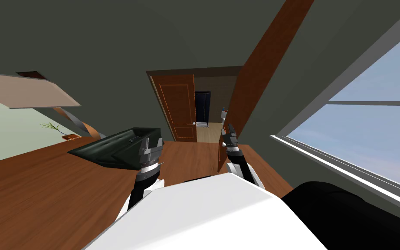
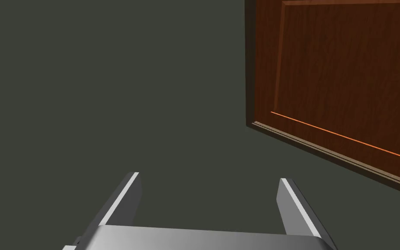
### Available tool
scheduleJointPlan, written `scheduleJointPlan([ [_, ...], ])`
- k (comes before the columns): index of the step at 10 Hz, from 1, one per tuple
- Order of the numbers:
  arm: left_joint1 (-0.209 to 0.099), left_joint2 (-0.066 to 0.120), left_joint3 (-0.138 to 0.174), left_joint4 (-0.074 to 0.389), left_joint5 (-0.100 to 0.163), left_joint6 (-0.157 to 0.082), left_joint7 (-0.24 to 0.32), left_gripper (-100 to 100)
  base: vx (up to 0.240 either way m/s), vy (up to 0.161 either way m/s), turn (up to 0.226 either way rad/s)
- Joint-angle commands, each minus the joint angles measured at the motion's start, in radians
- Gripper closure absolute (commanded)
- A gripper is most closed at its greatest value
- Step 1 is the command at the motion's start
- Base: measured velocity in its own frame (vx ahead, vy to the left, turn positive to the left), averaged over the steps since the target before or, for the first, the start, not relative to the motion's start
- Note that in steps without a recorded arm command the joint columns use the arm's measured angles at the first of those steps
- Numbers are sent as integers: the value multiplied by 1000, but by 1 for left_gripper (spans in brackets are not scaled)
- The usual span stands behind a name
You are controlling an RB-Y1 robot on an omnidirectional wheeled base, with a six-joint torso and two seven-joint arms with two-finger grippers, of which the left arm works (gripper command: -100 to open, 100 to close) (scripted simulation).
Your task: Pull the door open
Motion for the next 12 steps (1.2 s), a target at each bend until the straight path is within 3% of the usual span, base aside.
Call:
scheduleJointPlan([
  [1, -10, 6, -1, 27, -10, -4, -28, -100, -1, 75, -40],
  [12, -81, 37, -6, 224, -81, -32, -229, -100, 135, -5, -5],
])
